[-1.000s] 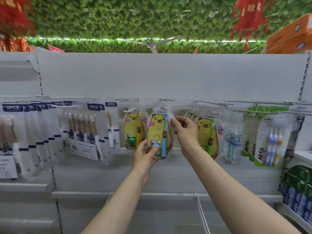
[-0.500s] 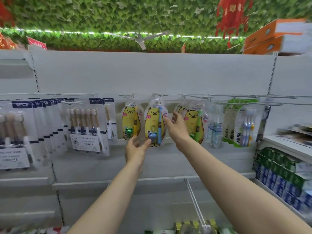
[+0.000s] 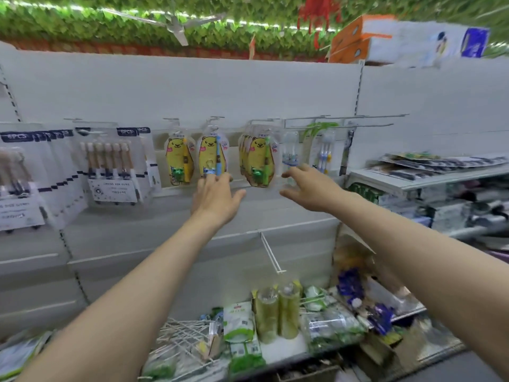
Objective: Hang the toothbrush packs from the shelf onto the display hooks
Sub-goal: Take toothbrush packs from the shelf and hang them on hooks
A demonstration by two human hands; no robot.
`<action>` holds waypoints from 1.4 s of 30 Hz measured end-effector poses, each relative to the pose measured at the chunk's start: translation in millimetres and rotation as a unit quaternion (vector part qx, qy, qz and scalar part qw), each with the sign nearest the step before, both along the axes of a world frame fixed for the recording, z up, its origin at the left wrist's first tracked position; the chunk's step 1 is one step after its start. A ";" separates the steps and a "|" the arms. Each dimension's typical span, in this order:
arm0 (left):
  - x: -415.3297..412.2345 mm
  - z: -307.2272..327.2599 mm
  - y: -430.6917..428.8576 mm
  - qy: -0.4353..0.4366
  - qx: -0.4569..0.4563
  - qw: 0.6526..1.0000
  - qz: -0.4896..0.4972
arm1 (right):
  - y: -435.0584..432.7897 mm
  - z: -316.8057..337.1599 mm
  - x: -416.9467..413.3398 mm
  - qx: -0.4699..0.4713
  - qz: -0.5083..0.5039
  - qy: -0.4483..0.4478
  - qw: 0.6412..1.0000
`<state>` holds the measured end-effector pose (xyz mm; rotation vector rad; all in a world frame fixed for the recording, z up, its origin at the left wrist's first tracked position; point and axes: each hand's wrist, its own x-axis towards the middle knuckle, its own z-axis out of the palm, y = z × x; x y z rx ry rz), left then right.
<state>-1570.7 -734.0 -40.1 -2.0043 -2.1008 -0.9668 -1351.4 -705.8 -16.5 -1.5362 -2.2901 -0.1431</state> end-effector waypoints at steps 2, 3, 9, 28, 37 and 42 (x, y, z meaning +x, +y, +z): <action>22.2 -0.5 -4.6 0.019 -0.017 0.999 -0.021 | -14.5 0.0 23.6 -0.006 -0.017 -0.006 1.000; 33.7 -0.4 -5.9 0.025 -0.023 0.999 -0.032 | -20.0 -0.1 34.8 -0.008 -0.025 -0.003 1.000; 107.2 3.0 1.8 0.059 -0.034 0.994 -0.090 | -36.8 2.2 105.7 0.002 -0.077 0.011 0.997; 445.6 29.2 116.0 0.069 -0.010 0.975 -0.212 | 29.8 24.1 429.7 0.018 -0.201 0.002 0.979; 563.6 26.9 189.1 0.081 -0.013 0.971 -0.224 | 102.0 29.7 558.0 0.005 -0.229 -0.003 0.973; 608.9 27.5 255.4 0.078 -0.014 0.969 -0.234 | 177.8 23.6 602.2 0.002 -0.232 0.008 0.973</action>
